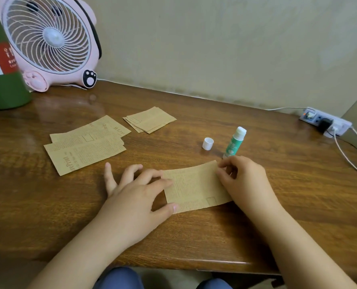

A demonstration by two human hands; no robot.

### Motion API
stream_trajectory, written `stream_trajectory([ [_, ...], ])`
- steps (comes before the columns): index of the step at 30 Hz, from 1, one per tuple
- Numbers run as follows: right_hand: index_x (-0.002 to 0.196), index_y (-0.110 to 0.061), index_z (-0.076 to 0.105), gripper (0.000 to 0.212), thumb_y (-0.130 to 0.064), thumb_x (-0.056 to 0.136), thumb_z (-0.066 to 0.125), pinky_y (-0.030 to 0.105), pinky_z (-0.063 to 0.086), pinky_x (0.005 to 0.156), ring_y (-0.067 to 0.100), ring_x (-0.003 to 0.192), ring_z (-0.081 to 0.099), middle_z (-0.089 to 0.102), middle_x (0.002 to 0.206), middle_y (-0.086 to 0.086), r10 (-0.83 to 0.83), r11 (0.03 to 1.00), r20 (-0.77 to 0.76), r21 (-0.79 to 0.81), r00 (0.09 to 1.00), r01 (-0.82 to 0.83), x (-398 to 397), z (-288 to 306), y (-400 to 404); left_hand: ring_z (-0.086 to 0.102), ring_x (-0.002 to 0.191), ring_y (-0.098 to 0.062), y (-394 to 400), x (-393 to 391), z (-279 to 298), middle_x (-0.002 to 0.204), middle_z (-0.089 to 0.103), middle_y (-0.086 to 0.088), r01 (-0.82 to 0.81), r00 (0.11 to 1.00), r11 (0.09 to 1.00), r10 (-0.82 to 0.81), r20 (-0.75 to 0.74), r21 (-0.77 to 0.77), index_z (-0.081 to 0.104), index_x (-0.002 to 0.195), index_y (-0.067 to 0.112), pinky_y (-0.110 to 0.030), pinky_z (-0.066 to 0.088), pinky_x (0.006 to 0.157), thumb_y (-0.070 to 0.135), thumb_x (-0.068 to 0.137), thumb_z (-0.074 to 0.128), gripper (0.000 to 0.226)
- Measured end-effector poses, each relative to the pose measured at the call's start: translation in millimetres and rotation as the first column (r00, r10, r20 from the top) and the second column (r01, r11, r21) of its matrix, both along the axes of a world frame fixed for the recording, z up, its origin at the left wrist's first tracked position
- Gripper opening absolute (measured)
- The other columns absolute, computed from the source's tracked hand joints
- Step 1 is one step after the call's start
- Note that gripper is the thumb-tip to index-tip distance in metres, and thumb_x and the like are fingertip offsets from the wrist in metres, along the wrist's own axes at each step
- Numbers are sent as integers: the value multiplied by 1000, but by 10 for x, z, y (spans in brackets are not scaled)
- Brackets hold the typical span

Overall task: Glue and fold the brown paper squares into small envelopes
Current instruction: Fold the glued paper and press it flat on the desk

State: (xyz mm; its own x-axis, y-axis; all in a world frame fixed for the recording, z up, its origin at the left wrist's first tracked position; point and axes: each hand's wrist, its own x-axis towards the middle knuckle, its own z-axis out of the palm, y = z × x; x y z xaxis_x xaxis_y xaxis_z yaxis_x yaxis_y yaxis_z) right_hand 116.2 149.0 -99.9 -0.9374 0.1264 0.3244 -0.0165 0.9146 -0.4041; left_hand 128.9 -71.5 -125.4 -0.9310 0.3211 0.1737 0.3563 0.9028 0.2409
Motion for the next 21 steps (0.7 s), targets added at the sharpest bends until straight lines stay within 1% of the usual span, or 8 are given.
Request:
stream_trajectory([
  [2,108,-25,63,19,-27,91,55,15,37,72,5,85,49,56,93,-12,82,993,8,80,997,-83,197,10,-87,37,132,-22,25,37,35,126,53,22,29,999,998,-27,35,-55,59,119,46,-63,-10,106,74,75,19,65],
  [4,119,-27,58,28,-34,94,48,20,37,86,10,101,44,54,110,-11,152,966,88,198,984,-167,315,-41,-180,53,118,-27,65,79,10,105,64,13,37,998,996,-42,-52,-82,71,103,36,-68,3,104,66,84,28,55],
  [7,131,-30,49,37,-37,96,42,22,31,97,14,113,38,46,130,-12,212,943,139,231,967,-240,292,-140,-223,56,112,-25,173,224,42,94,63,8,51,990,998,-55,-131,-32,74,81,29,-68,4,106,63,87,27,58],
  [11,129,-29,54,36,-24,94,50,7,21,98,4,123,38,49,131,-15,402,898,160,121,902,-422,164,-151,-132,60,110,-16,280,406,43,87,66,17,107,985,994,-105,-136,7,72,65,28,-63,6,107,64,87,30,59],
  [13,121,-26,61,37,-11,89,53,8,29,99,-2,120,45,54,127,-15,512,851,185,24,839,-525,107,-107,-79,57,109,-6,313,436,71,80,63,21,162,983,987,-162,-89,1,72,70,31,-59,-1,109,65,86,30,56],
  [16,111,-23,66,41,-2,79,50,13,36,100,-4,114,51,59,118,-16,615,785,216,-74,759,-615,30,-37,-8,35,121,5,317,288,213,107,53,25,245,969,967,-245,-7,77,63,105,35,-45,-25,109,58,91,33,41],
  [18,105,-26,68,37,-2,81,52,17,42,95,-1,106,56,63,110,-17,594,803,208,-102,777,-587,-11,-1,5,27,126,5,262,7,195,122,42,27,228,973,972,-229,21,53,51,121,38,-45,-23,109,56,90,42,37],
  [21,99,-24,70,26,-8,83,57,22,47,84,2,90,59,64,95,-14,482,876,94,-62,871,-479,-72,-19,-92,20,132,2,184,-319,168,135,34,29,170,979,985,-173,105,38,44,133,36,-52,-19,111,64,83,50,58],
])
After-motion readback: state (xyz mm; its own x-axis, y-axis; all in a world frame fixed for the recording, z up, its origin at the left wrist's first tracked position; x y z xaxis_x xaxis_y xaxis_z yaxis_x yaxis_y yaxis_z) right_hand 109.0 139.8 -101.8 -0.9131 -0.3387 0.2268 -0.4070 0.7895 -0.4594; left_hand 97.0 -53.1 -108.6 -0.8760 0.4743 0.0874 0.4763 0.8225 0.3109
